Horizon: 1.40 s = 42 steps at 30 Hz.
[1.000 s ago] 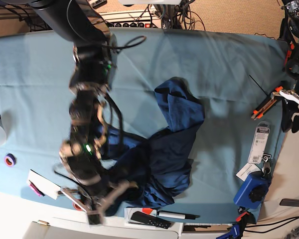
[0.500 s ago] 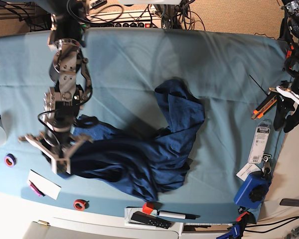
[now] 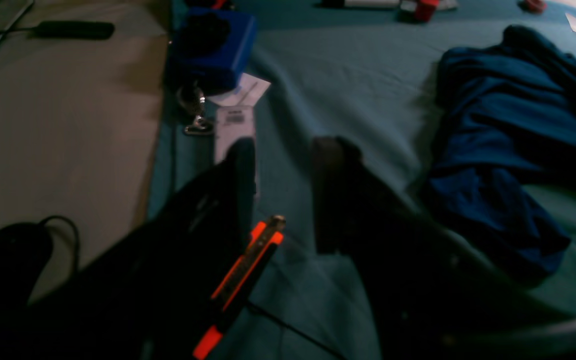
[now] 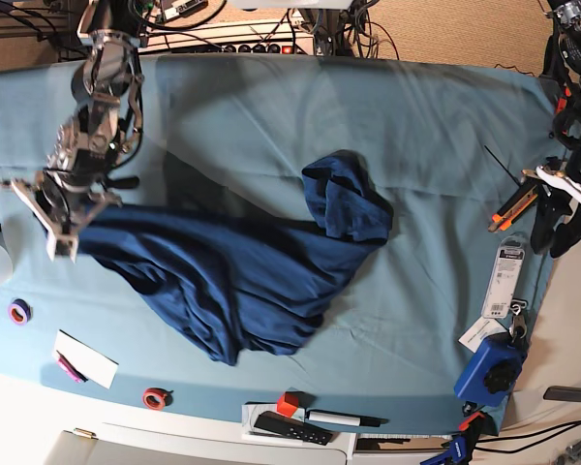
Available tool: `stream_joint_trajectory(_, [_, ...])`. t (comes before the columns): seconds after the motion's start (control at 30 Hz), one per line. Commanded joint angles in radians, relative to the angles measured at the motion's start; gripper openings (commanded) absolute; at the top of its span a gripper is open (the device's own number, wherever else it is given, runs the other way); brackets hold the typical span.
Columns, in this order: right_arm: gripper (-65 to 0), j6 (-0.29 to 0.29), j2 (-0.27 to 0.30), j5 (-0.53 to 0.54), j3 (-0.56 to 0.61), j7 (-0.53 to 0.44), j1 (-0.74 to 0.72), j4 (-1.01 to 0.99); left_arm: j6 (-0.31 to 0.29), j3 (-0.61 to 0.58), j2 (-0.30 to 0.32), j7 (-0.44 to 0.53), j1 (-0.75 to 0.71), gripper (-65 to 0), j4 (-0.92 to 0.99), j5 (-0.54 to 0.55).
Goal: Layout the t-shirt on the table in an organized manner, then fold the t-shirt properly
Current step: 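Lift the grasped fabric and swing it across the table, then drag the shirt edge with the right gripper and release it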
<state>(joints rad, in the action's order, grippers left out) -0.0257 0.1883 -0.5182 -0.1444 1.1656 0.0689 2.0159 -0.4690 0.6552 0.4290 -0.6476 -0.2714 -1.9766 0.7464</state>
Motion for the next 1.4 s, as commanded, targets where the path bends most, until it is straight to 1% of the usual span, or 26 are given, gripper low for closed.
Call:
stream_joint_trajectory(0.0, [-65.0,0.009,0.012,-0.01,-0.019,-0.021,-0.003,0.02,-0.003,0.006,0.018,0.026,0.005,-44.6,-0.016,0.018])
stream_joint_trajectory(0.07, [-65.0,0.007,0.011,0.053,-0.053,-0.02,0.013,0.02,-0.003,0.006,0.018,0.026,0.005,-44.6,-0.016,0.018])
stream_joint_trajectory(0.13, [-65.0,-0.019,0.011,0.094,-0.08,-0.017,0.02,0.02,-0.003,0.006,0.018,0.027,0.005,-44.6,-0.016,0.018])
stream_joint_trajectory(0.17, [-60.2,-0.037,0.012,0.113,-0.092,-0.018,0.02,0.02,-0.003,0.006,0.018,0.027,0.005,-44.6,-0.016,0.018])
stream_joint_trajectory(0.23, [-45.5,-0.056,0.012,0.142,-0.111,-0.021,0.019,0.02,-0.003,0.006,0.018,0.027,0.005,-44.6,-0.016,0.018])
stream_joint_trajectory(0.27, [-40.6,-0.062,0.012,0.144,-0.116,-0.028,0.019,0.02,-0.003,0.006,0.018,0.027,0.005,-44.6,-0.016,0.018])
stream_joint_trajectory(0.3, [-38.9,-0.064,0.012,0.144,-0.118,-0.037,0.019,0.02,-0.003,0.006,0.018,0.027,0.005,-44.6,-0.016,0.018])
stream_joint_trajectory(0.37, [-38.9,-0.063,0.011,0.143,-0.117,-0.062,0.019,0.02,-0.003,0.006,0.018,0.027,0.005,-44.6,-0.016,0.018])
stream_joint_trajectory(0.47, [-38.9,-0.064,0.011,0.148,-0.117,-0.138,0.019,0.02,-0.003,0.006,0.018,0.027,0.006,-44.6,-0.016,0.017])
stream_joint_trajectory(0.5, [-38.9,-0.069,0.011,0.171,-0.117,-0.164,0.017,0.02,-0.003,0.006,0.018,0.027,0.006,-44.6,-0.016,0.017])
stream_joint_trajectory(0.53, [-38.9,-0.092,0.011,0.215,-0.117,-0.185,0.013,0.02,-0.003,0.006,0.018,0.027,0.006,-44.6,-0.016,0.017])
stream_joint_trajectory(0.67, [-38.9,-0.28,0.011,0.49,-0.117,-0.208,-0.015,0.019,0.0,0.006,0.018,0.029,0.01,-44.6,-0.016,0.016])
stream_joint_trajectory(0.73, [-38.8,-0.337,0.011,0.598,-0.116,-0.227,-0.027,0.018,0.0,0.006,0.018,0.027,0.019,-44.6,-0.016,0.014])
stream_joint_trajectory(0.77, [-38.8,-0.353,0.01,0.633,-0.116,-0.235,-0.033,0.018,0.0,0.006,0.018,0.027,0.024,-44.6,-0.016,0.011])
stream_joint_trajectory(0.83, [-38.1,-0.356,0.01,0.675,-0.116,-0.235,-0.045,0.018,0.001,0.006,0.018,0.027,0.037,-44.5,-0.016,0.001])
stream_joint_trajectory(0.87, [-35.7,-0.356,0.01,0.685,-0.116,-0.231,-0.048,0.014,0.001,0.006,0.019,0.028,0.042,-44.5,-0.016,-0.01])
stream_joint_trajectory(0.93, [-33.5,-0.355,0.008,0.69,-0.115,-0.236,-0.051,-0.026,0.006,0.006,0.02,0.027,0.054,-44.5,-0.016,-0.018])
stream_joint_trajectory(1.0, [-33.4,-0.355,0.008,0.69,-0.107,-0.257,-0.053,-0.111,0.032,0.007,0.02,0.029,0.064,-44.5,-0.016,-0.021])
stream_joint_trajectory(1.1, [-33.4,-0.351,0.008,0.69,-0.09,-0.359,-0.059,-0.268,0.067,0.007,0.021,0.029,0.076,-44.5,-0.016,-0.021])
stream_joint_trajectory(1.13, [-33.4,-0.349,0.008,0.69,-0.083,-0.372,-0.066,-0.312,0.074,0.007,0.021,0.035,0.075,-44.5,-0.016,-0.023])
stream_joint_trajectory(1.23, [-33.4,-0.351,0.005,0.69,-0.063,-0.367,-0.095,-0.389,0.08,0.007,0.02,0.042,0.075,-44.5,-0.016,-0.057])
stream_joint_trajectory(1.37, [-33.4,-0.351,0.005,0.69,-0.021,-0.375,-0.138,-0.402,0.08,0.007,0.02,0.042,0.074,-44.5,-0.016,-0.066])
